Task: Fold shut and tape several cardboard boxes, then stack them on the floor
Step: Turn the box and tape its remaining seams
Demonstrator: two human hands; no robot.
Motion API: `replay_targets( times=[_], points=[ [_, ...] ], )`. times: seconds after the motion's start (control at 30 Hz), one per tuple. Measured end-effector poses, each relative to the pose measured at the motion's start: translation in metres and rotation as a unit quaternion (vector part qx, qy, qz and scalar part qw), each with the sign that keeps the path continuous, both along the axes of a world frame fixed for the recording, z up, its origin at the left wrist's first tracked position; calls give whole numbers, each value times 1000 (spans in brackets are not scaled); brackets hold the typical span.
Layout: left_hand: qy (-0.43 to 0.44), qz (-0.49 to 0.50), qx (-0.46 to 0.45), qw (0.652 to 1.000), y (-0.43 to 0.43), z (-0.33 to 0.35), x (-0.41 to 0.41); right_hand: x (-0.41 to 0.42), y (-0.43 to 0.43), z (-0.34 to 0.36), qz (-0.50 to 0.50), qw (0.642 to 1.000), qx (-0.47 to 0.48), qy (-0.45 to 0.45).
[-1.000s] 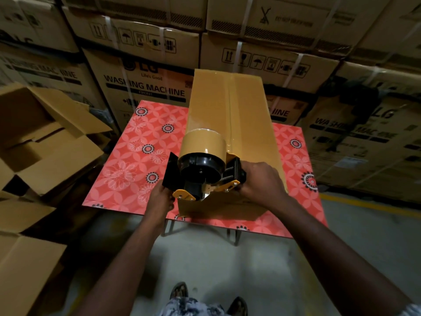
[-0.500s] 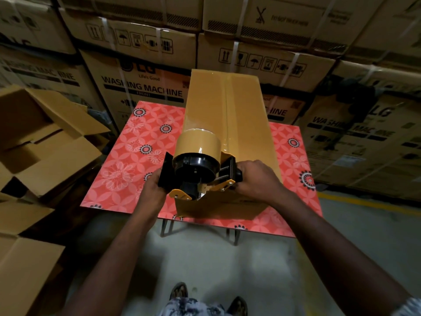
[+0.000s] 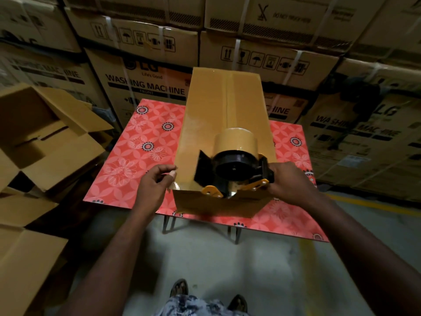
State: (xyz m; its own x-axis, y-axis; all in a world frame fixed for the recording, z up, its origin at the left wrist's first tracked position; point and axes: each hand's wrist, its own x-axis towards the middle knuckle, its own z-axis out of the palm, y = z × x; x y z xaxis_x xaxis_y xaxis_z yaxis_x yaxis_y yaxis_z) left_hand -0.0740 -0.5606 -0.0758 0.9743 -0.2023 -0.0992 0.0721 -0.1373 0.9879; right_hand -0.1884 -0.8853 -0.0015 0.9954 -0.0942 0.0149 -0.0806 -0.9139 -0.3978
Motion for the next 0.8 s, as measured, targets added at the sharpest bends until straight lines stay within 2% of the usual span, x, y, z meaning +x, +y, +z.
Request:
replay_targets(
  times=[0.13, 0.2, 0.3, 0.37, 0.43, 0.5, 0.6, 0.8],
  points=[
    [-21, 34, 40, 998, -7, 3, -7, -14, -20, -9, 17, 1000, 22, 0],
    [-94, 56, 136, 985, -9, 9, -13, -12, -19, -10, 22, 999, 28, 1],
    [-274, 17, 285, 918, -15, 16, -25, -11, -19, -8, 17, 999, 40, 4],
    [-320, -82, 319, 888, -26, 18, -37, -11, -19, -9, 16, 999, 43, 10],
    [-322, -174, 334, 869, -38, 15, -48, -11, -19, -10, 22, 999, 33, 11],
    [-326, -207, 339, 858, -41, 8, -52, -13, -19, -9, 26, 999, 35, 3],
    [-327, -193, 331, 864, -34, -4, -49, -15, -18, -8, 25, 999, 21, -2],
    [-322, -172, 307, 879, -34, -7, -48, -26, -45, -3, -4, 997, -73, -22]
  ],
)
